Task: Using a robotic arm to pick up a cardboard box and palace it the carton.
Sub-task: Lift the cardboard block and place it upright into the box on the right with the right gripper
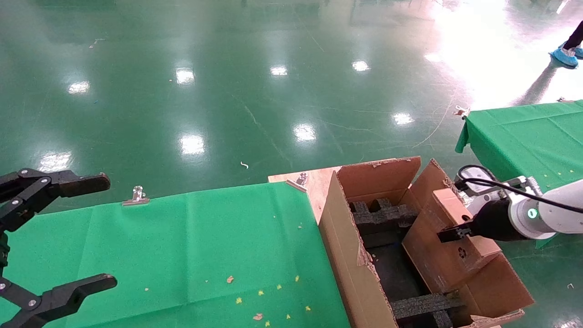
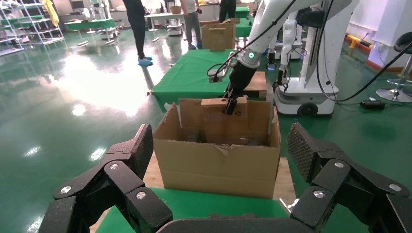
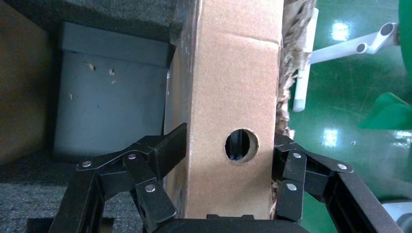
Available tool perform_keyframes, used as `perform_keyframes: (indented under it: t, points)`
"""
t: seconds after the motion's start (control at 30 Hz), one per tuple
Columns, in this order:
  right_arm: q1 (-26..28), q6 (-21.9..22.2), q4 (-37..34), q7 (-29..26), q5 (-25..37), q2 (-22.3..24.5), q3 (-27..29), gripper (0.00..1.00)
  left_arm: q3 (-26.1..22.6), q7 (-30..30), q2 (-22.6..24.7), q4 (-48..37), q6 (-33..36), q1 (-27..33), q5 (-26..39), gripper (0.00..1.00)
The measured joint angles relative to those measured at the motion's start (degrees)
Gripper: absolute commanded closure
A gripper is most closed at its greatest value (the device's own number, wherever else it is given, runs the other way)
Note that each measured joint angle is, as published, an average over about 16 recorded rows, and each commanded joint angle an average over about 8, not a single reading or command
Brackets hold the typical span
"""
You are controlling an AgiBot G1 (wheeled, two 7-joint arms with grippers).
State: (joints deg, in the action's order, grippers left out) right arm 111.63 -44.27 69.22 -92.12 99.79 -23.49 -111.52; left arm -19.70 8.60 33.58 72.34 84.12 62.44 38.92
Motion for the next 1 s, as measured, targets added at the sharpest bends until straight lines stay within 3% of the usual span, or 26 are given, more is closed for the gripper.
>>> perform_keyframes:
  t: [0.6,1.0]
  points:
    - [-5.9,4.1,-5.8,1.6,-2.9,-4.4,-1.0,1.0,0.0,0.0,0.0,0.0,0.0,0.0,0.0,0.0]
    - [-5.4,4.8,-8.5,3.4,-3.7,-5.6,-0.3,1.0,0.0,0.0,0.0,0.0,0.0,0.0,0.0,0.0]
